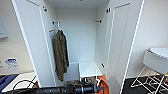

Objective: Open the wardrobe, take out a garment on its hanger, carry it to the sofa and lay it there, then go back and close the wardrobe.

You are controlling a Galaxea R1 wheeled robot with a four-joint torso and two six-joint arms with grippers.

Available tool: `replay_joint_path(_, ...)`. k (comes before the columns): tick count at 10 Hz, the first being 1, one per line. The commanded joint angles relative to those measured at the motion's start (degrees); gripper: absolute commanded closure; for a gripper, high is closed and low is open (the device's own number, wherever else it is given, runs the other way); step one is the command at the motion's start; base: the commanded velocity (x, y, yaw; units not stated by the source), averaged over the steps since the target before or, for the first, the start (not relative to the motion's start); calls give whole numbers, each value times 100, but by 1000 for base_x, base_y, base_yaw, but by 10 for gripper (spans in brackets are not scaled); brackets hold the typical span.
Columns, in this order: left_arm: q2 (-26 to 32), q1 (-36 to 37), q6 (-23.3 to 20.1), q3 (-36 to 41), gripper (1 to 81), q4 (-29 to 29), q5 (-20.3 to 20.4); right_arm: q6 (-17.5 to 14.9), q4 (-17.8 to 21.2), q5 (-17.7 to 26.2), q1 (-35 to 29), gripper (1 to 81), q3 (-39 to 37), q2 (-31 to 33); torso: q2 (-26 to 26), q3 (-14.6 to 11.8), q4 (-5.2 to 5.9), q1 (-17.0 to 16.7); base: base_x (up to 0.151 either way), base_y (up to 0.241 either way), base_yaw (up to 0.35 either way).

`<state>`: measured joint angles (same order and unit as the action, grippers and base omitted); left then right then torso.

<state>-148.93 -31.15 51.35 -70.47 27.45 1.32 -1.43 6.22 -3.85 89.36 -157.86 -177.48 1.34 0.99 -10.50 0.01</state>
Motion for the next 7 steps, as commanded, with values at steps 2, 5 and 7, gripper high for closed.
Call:
replay_joint_path(2,-5,948,-46,359,811,199,685,11,46,306,-264,10,45,-44,0,0,0,0,0,0,0)
replay_joint_path(5,82,877,-46,367,811,199,914,11,46,306,-247,10,45,-35,0,0,0,0,0,0,0)
replay_joint_path(7,108,869,-46,367,811,199,905,11,46,306,-247,10,45,-35,0,0,0,0,0,0,-42)
